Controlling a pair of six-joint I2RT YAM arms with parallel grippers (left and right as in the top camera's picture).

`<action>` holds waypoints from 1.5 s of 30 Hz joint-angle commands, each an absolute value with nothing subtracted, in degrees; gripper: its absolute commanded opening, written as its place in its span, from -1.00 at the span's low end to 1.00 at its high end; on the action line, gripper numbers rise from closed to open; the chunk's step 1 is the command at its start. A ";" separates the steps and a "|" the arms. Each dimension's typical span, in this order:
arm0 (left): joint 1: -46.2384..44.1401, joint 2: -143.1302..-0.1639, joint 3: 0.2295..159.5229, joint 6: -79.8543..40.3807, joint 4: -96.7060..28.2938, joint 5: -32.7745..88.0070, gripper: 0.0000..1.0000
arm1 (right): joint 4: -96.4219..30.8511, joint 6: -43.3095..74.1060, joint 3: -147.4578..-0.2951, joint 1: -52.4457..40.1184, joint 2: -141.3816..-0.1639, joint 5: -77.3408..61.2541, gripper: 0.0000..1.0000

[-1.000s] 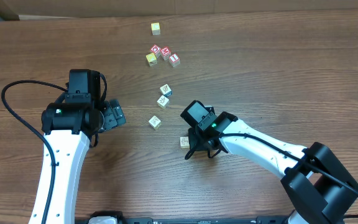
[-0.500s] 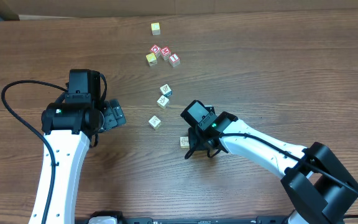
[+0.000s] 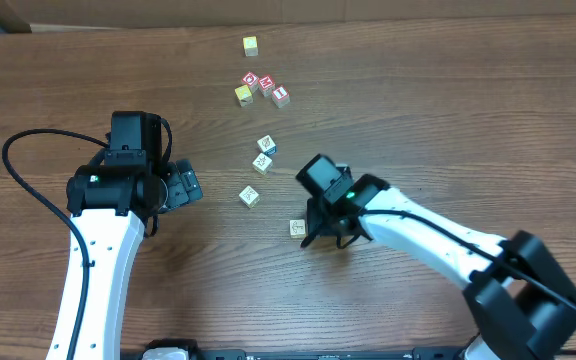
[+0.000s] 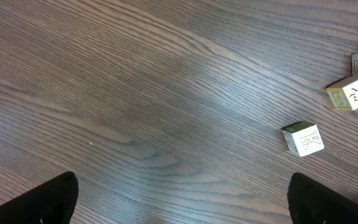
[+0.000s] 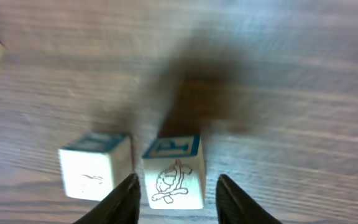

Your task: Flip 5 blocks

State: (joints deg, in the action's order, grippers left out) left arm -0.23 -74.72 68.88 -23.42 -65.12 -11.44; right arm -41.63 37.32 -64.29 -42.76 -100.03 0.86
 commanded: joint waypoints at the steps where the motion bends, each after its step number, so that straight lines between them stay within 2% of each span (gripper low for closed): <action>1: -0.01 -74.91 69.54 -22.26 -65.14 -12.40 0.99 | -42.19 37.58 -66.67 -40.42 -94.89 1.21 -0.15; 5: -0.03 -74.91 69.54 -22.26 -65.14 -12.40 1.00 | -44.47 38.46 -66.35 -38.72 -94.63 1.23 -0.25; 6: -0.01 -74.91 69.54 -22.26 -65.14 -12.40 1.00 | -44.66 39.29 -65.89 -38.48 -94.63 1.32 -0.34; 8: -0.01 -74.91 69.54 -22.26 -65.14 -12.40 1.00 | -44.62 41.32 -64.79 -38.44 -94.63 1.41 -0.63; 10: -0.03 -74.91 69.54 -22.26 -65.14 -12.40 0.99 | -44.05 43.75 -63.20 -38.46 -94.67 1.41 -0.74; 17: -0.01 -74.91 69.54 -22.26 -65.14 -12.40 1.00 | -37.76 51.51 -55.64 -38.65 -95.74 1.19 -0.75; 25: -0.03 -74.91 69.54 -22.26 -65.14 -12.40 1.00 | -28.91 51.48 -52.03 -38.68 -95.96 -5.89 -0.80; 39: -0.01 -74.91 69.54 -22.26 -65.14 -12.40 1.00 | -27.27 51.51 -51.70 -38.65 -99.04 -4.23 -0.81; 45: -0.01 -74.91 69.54 -22.26 -65.14 -12.40 1.00 | -27.27 51.57 -51.70 -38.65 -99.04 -8.88 -0.81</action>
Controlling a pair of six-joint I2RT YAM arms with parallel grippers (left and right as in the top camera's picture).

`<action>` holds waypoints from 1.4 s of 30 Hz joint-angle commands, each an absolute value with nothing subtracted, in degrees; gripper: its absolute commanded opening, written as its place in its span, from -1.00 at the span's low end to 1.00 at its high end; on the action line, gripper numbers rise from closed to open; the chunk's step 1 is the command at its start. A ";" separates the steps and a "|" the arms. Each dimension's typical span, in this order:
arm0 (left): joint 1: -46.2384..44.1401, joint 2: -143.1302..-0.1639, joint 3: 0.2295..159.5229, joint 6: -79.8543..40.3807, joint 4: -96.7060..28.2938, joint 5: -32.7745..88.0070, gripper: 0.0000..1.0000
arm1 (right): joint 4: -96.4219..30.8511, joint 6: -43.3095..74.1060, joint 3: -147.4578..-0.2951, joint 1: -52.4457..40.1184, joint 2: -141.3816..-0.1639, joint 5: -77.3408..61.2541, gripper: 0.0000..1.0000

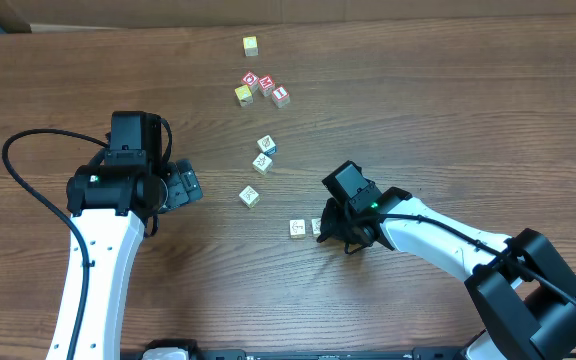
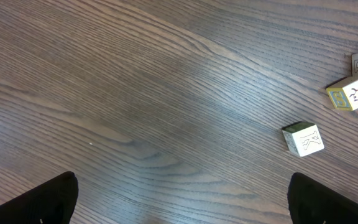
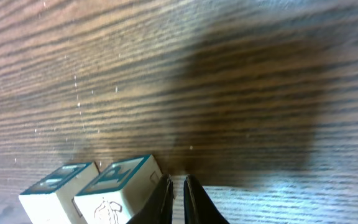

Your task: Flip 5 blocks

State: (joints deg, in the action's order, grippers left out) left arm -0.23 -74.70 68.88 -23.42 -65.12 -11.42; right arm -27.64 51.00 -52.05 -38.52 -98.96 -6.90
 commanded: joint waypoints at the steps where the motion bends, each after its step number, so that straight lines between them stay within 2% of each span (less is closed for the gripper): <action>1: -0.01 -74.91 69.54 -22.26 -65.14 -12.40 1.00 | -27.24 51.55 -51.70 -38.65 -99.04 -8.86 -0.81; 42: -0.01 -74.91 69.54 -22.26 -65.14 -12.40 1.00 | -24.51 53.82 -51.70 -38.68 -99.04 -10.68 -0.79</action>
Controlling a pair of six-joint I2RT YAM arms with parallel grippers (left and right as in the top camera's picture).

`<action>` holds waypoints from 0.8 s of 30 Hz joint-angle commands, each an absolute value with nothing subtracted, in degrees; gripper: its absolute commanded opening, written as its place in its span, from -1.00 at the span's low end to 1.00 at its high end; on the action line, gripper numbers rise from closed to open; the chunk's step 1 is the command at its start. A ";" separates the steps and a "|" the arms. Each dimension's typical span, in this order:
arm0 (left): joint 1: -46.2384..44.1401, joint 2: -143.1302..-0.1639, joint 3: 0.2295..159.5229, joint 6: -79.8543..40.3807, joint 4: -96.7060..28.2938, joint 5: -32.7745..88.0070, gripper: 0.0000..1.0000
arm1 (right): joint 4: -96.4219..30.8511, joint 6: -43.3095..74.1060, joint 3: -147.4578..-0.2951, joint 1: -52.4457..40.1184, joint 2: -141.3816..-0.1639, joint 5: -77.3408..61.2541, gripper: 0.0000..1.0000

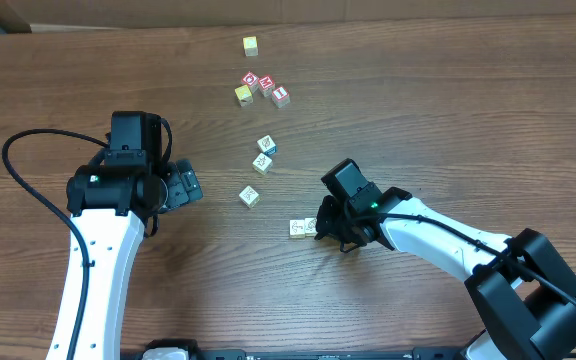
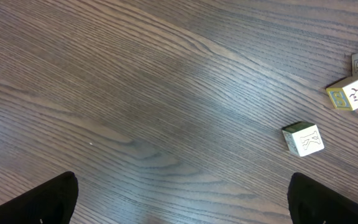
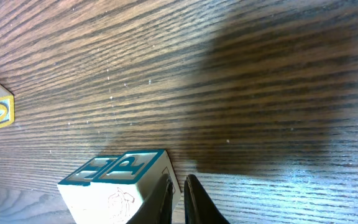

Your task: Flip 5 blocks

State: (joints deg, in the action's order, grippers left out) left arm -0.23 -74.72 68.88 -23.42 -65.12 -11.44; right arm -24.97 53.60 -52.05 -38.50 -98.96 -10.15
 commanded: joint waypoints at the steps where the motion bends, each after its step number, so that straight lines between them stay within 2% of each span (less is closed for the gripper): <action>1: -0.01 -74.91 69.54 -22.26 -65.14 -12.40 1.00 | -24.49 53.82 -51.70 -38.68 -99.04 -10.68 -0.79; 18: -0.01 -74.91 69.54 -22.26 -65.14 -12.40 1.00 | -24.49 50.02 -52.27 -38.74 -99.02 -9.06 -0.66; 24: -0.03 -74.91 69.54 -22.26 -65.14 -12.40 0.99 | -30.24 44.21 -58.41 -33.43 -97.58 -9.10 -0.51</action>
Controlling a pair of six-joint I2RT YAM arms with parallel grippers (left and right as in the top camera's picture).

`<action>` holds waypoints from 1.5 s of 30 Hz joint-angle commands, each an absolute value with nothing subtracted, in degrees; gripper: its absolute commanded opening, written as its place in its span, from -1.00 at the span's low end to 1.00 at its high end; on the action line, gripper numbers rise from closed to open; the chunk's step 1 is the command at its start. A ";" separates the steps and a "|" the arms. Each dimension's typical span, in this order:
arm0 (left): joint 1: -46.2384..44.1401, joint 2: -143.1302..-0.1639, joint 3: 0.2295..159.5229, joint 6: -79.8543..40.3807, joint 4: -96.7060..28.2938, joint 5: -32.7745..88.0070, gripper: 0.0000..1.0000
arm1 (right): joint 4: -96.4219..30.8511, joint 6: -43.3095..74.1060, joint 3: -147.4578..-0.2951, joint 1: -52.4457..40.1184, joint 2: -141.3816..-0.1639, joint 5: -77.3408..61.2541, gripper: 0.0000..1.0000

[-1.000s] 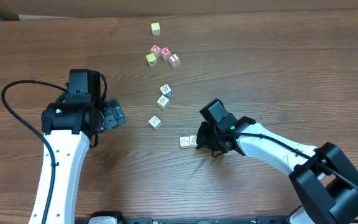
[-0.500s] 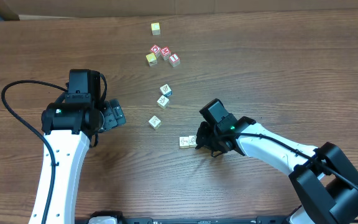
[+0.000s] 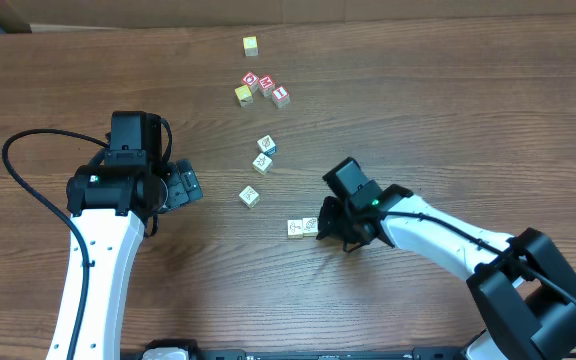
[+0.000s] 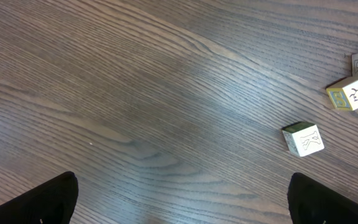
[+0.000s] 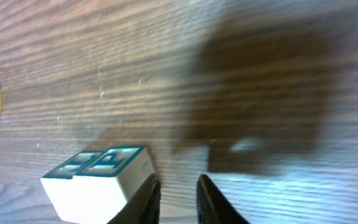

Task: Flip 5 blocks
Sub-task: 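Release the block and retract the right gripper to the right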

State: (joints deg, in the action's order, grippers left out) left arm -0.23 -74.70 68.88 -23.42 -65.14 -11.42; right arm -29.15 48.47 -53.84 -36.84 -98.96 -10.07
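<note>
Two white blocks with teal top faces (image 5: pixel 98 177) sit side by side on the table, seen in the overhead view as a pair (image 3: pixel 302 228). My right gripper (image 5: pixel 178 199) is just to their right, its fingers slightly parted with nothing between them; the left finger (image 5: pixel 149 198) is against the nearer block's side. My left gripper (image 4: pixel 185 205) hangs wide open over bare wood at the left (image 3: pixel 183 186). A block marked K (image 4: pixel 303 138) lies to its right.
Several more blocks lie up the middle of the table: a pair (image 3: pixel 264 153), one alone (image 3: pixel 249 196), a cluster of red and yellow ones (image 3: pixel 261 89), and one farthest back (image 3: pixel 250 45). A ladybug block (image 4: pixel 352 93) shows in the left wrist view.
My right gripper's fingers, shut beside the two teal-topped blocks, have parted a little. The pair sits a touch further left. The left arm has not moved.
First my right gripper stood open around a picture block next to another block. Then it was shut to the right of that block, a small gap between the two blocks. Then the blocks touched, with the gripper against them. Now its fingers have parted.
</note>
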 commanded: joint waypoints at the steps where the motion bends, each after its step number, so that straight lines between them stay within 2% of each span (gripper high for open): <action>1: -0.03 -74.91 69.54 -22.26 -65.14 -12.40 1.00 | -30.87 43.09 -59.37 -32.36 -97.43 -9.10 -0.48; 4: -0.03 -74.91 69.54 -22.26 -65.14 -12.40 0.99 | -32.99 39.00 -62.76 -27.64 -97.38 -8.56 -0.37; 8: -0.03 -74.91 69.54 -22.26 -65.14 -12.40 0.99 | -33.10 37.36 -63.79 -20.32 -97.41 -2.24 0.14; 13: -0.01 -74.91 69.54 -22.26 -65.14 -12.40 1.00 | -33.80 32.88 -63.77 -11.62 -97.41 1.65 0.43; 15: -0.03 -74.91 69.54 -22.26 -65.14 -12.40 0.99 | -34.81 31.51 -63.77 -8.86 -97.41 1.67 0.73; 16: -0.03 -74.91 69.54 -22.26 -65.14 -12.40 0.99 | -35.44 31.38 -63.77 -7.84 -97.41 1.72 1.00; 23: -0.01 -74.91 69.54 -22.26 -65.14 -12.40 1.00 | -37.32 31.42 -63.77 -3.03 -97.41 1.67 1.00; 39: -0.01 -74.94 69.54 -22.35 -62.28 -13.50 1.00 | -38.44 31.44 -63.77 -2.87 -97.41 1.65 1.00; 42: -0.01 -74.94 69.54 -26.46 -57.34 -11.03 0.99 | -38.46 31.44 -63.77 -2.87 -97.41 1.65 1.00; 45: -0.01 -74.94 69.54 -29.36 -53.15 -3.07 0.99 | -38.46 31.44 -63.77 -2.87 -97.41 1.65 1.00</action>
State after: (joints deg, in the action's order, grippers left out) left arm -0.23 -74.72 68.88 -25.76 -54.30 -9.72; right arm -38.63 31.66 -63.11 -3.03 -98.70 0.89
